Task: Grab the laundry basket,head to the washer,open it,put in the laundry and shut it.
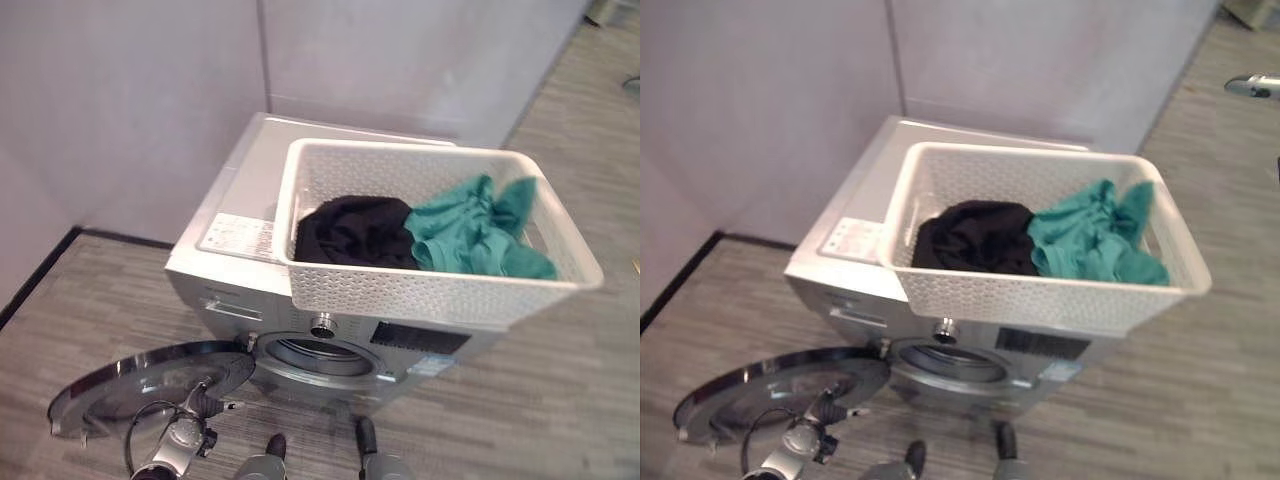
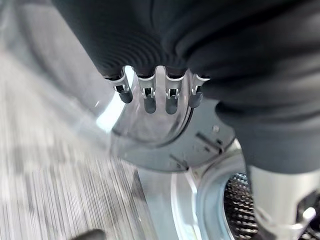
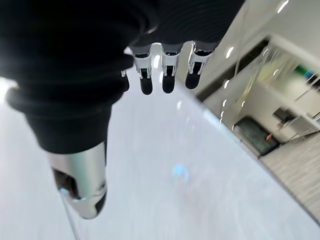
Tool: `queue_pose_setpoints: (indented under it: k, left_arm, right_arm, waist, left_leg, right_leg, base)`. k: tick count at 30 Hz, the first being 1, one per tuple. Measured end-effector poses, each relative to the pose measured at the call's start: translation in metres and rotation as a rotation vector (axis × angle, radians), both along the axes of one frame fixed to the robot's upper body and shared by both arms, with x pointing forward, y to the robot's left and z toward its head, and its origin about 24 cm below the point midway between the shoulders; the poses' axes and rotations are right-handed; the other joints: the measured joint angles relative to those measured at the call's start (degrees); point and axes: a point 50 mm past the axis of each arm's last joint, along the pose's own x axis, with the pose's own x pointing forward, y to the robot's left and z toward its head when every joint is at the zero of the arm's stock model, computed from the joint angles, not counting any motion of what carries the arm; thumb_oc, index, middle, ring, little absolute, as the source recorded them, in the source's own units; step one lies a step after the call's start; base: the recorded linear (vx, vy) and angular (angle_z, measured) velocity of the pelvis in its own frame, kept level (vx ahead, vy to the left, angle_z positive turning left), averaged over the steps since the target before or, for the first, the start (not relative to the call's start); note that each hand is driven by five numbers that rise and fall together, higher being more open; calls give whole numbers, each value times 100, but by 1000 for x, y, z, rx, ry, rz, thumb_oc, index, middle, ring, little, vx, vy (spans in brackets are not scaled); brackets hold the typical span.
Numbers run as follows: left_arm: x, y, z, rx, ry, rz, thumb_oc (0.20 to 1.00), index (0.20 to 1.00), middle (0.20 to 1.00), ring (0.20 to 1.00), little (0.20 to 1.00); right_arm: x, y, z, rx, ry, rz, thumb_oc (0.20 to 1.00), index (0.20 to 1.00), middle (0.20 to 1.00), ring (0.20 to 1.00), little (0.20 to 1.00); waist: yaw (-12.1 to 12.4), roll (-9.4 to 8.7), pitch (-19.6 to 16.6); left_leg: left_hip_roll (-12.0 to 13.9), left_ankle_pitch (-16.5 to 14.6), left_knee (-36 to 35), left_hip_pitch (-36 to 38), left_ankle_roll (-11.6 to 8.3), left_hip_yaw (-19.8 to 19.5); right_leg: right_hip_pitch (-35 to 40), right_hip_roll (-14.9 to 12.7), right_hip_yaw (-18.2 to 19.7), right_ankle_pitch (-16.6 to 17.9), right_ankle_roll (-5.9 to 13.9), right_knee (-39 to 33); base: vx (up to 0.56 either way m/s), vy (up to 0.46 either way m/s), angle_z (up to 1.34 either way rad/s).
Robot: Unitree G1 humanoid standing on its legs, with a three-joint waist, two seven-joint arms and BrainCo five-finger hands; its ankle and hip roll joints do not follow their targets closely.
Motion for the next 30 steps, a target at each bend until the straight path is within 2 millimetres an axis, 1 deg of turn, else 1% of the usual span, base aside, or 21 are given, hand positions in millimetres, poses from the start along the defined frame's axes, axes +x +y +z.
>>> queue_pose_setpoints:
  k: [1,2,3,4,5,6,7,8,9,10,11,13,14,16,18,19,20,21,26,30]
  left_arm:
    - [-18,3,-6,-21,34,33,1000,1000,1000,1000,1000]
    - [-33,3,-11,-36,77,45,1000,1000,1000,1000,1000]
    - [-44,4,-14,-42,104,54,1000,1000,1000,1000,1000]
    - [-50,1,-17,-55,120,59,1000,1000,1000,1000,1000]
    - [-57,6,-20,-64,150,110,1000,1000,1000,1000,1000]
    - [-57,7,-20,-76,149,127,1000,1000,1000,1000,1000]
    - [-56,8,-20,-78,151,127,1000,1000,1000,1000,1000]
    - [-52,7,-20,-87,150,124,1000,1000,1000,1000,1000]
    - [-49,4,-21,-98,150,122,1000,1000,1000,1000,1000]
    - [-41,0,-20,-114,140,114,1000,1000,1000,1000,1000]
    - [-38,-1,-20,-117,135,110,1000,1000,1000,1000,1000]
    - [-34,-1,-19,-124,123,120,1000,1000,1000,1000,1000]
    - [-36,0,-19,-132,127,136,1000,1000,1000,1000,1000]
    - [-38,1,-20,-135,136,135,1000,1000,1000,1000,1000]
    - [-41,1,-21,-138,144,136,1000,1000,1000,1000,1000]
    - [-43,1,-22,-138,149,137,1000,1000,1000,1000,1000]
    - [-50,1,-24,-138,167,142,1000,1000,1000,1000,1000]
    - [-55,0,-25,-141,180,146,1000,1000,1000,1000,1000]
    - [-57,-6,-28,-162,189,146,1000,1000,1000,1000,1000]
    - [-61,-7,-30,-167,213,142,1000,1000,1000,1000,1000]
  right_arm:
    - [5,15,-7,-45,72,67,1000,1000,1000,1000,1000]
    - [4,35,-9,-87,117,171,1000,1000,1000,1000,1000]
    - [2,49,-14,-127,163,236,1000,1000,1000,1000,1000]
    - [-4,62,-14,-193,208,288,1000,1000,1000,1000,1000]
    - [-13,86,-12,-340,301,371,1000,1000,1000,1000,1000]
    - [-18,96,-15,-412,360,407,1000,1000,1000,1000,1000]
    - [-16,100,-19,-421,384,436,1000,1000,1000,1000,1000]
    - [-13,100,-21,-424,413,443,1000,1000,1000,1000,1000]
    - [-11,102,-19,-436,426,444,1000,1000,1000,1000,1000]
    - [-13,105,-15,-449,426,458,1000,1000,1000,1000,1000]
    - [-14,108,-13,-458,425,472,1000,1000,1000,1000,1000]
    - [-17,107,-12,-466,440,476,1000,1000,1000,1000,1000]
    - [-19,100,-11,-459,443,459,1000,1000,1000,1000,1000]
    - [-18,93,-11,-445,448,433,1000,1000,1000,1000,1000]
    - [-16,87,-17,-435,472,413,1000,1000,1000,1000,1000]
    - [-15,84,-24,-441,501,402,1000,1000,1000,1000,1000]
    - [-13,83,-34,-436,531,404,1000,1000,1000,1000,1000]
    - [-13,83,-38,-442,554,408,1000,1000,1000,1000,1000]
    - [-12,83,-41,-455,571,406,1000,1000,1000,1000,1000]
    - [-11,79,-56,-465,652,396,1000,1000,1000,1000,1000]
  waist:
    - [35,-53,-120]
    - [28,-89,-113]
    - [-33,-136,-145]
    - [-63,-135,-163]
    - [-152,-141,-235]
    - [-155,-180,-262]
    - [-194,-238,-301]
    - [-196,-277,-329]
    - [-199,-298,-339]
    - [-196,-301,-341]
    - [-206,-302,-341]
    - [-296,-299,-339]
    - [-298,-294,-336]
    - [-354,-272,-321]
    - [-362,-254,-309]
    - [-358,-245,-303]
    - [-340,-236,-298]
    - [-404,-226,-294]
    - [-415,-218,-294]
    - [-416,-200,-307]
  left_leg:
    - [65,22,-161,58,-32,47]
    - [154,77,-260,84,-115,18]
    - [162,119,-419,202,-106,88]
    - [188,126,-500,259,-111,119]
    - [193,155,-641,340,-144,140]
    - [220,163,-699,390,-152,156]
    - [247,163,-739,435,-153,151]
    - [270,164,-800,485,-154,169]
    - [270,164,-801,485,-154,182]
    - [258,164,-843,525,-154,230]
    - [252,164,-871,568,-154,263]
    - [240,163,-878,570,-155,263]
    - [225,160,-879,574,-152,280]
    - [212,141,-880,579,-129,295]
    - [212,136,-881,592,-123,329]
    - [222,125,-883,615,-115,385]
    - [242,104,-884,659,-110,468]
    - [246,103,-885,655,-109,489]
    - [270,102,-885,634,-107,594]
    - [266,102,-884,631,-107,596]
  right_leg:
    - [-3,71,-20,-29,-56,-92]
    - [5,104,-83,20,-131,-175]
    - [45,98,-89,109,-184,-264]
    - [120,95,-95,143,-208,-359]
    - [239,101,-133,296,-195,-599]
    - [309,125,-111,327,-210,-699]
    - [328,156,-106,327,-211,-702]
    - [334,179,-94,325,-212,-703]
    - [325,182,-94,325,-212,-703]
    - [322,184,-72,325,-211,-703]
    - [331,181,-67,321,-207,-703]
    - [332,140,-76,312,-195,-704]
    - [321,134,-62,309,-193,-704]
    - [312,133,-46,294,-197,-704]
    - [306,165,-18,294,-197,-704]
    - [305,177,26,295,-199,-704]
    - [303,184,119,302,-209,-706]
    - [279,190,136,302,-213,-708]
    - [207,221,236,318,-216,-745]
    - [205,218,238,336,-226,-707]
  base:
    - [70,-90,10]
    - [91,-148,-30]
    - [50,-102,-37]
    - [45,-87,-18]
    - [34,-39,-15]
    - [40,-28,-7]
    - [38,-26,-12]
    - [32,-20,-8]
    - [27,-21,-13]
    - [35,-14,-17]
    - [33,-7,-15]
    - [24,4,-6]
    - [12,9,-6]
    - [7,11,-8]
    - [4,15,-10]
    - [6,13,-29]
    - [1,10,-29]
    - [-1,12,-26]
    - [0,6,-10]
    - [0,1,-1]
